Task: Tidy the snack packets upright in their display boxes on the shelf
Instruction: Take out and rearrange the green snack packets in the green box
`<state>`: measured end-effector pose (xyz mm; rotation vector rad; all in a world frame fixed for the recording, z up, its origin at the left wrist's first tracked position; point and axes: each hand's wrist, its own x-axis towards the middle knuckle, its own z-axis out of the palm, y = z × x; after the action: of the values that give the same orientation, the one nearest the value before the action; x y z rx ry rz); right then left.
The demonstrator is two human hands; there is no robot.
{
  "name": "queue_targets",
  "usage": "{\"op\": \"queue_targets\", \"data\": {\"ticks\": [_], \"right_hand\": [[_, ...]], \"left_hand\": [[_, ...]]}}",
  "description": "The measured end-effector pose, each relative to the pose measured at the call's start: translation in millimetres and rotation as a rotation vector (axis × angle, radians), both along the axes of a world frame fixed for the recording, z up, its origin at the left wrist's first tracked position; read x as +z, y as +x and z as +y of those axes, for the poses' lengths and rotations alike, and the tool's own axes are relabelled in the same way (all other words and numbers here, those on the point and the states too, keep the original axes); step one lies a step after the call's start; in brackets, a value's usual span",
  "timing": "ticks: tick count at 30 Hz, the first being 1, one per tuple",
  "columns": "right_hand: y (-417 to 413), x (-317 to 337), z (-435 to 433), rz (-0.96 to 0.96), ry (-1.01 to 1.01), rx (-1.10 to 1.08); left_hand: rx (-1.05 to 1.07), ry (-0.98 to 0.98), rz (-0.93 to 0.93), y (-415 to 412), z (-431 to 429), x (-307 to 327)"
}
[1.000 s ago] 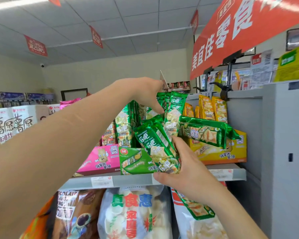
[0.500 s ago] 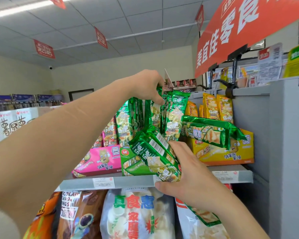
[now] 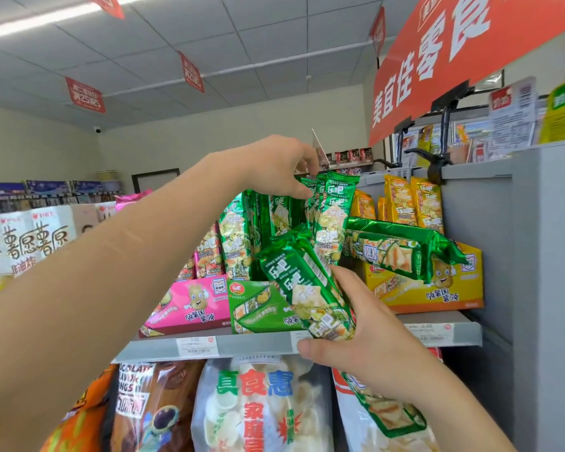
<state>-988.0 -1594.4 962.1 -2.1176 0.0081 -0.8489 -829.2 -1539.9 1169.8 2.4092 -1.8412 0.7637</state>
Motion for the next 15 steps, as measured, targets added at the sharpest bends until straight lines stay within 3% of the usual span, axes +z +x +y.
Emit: {"op": "queue_targets", "data": {"ticks": [4, 6, 8, 13, 15], "right_hand": [[-3.3, -3.0, 1.1, -0.095, 0.147, 0.086], [-7.7, -4.1, 2.2, -0.137, 0.190, 0.097], [-14.3, -6.4, 2.7, -0.166, 0.231, 0.121], [-34.9, -12.4, -4.6, -0.166, 0.355, 0.142], [-38.7, -14.1, -8.5, -0.168, 0.389, 0.100]], "left_hand": [[0.056, -0.099, -0.277, 3.1, 21.7, -6.4], [0.156, -0.066, -0.478, 6.9, 26.0, -13.7], [0.207, -0.019, -0.555, 10.3, 27.1, -19.8], [-0.025, -0.164, -0.126, 10.2, 34.7, -14.4], [-0.052, -0.189, -0.108, 10.2, 31.0, -17.1]]}}
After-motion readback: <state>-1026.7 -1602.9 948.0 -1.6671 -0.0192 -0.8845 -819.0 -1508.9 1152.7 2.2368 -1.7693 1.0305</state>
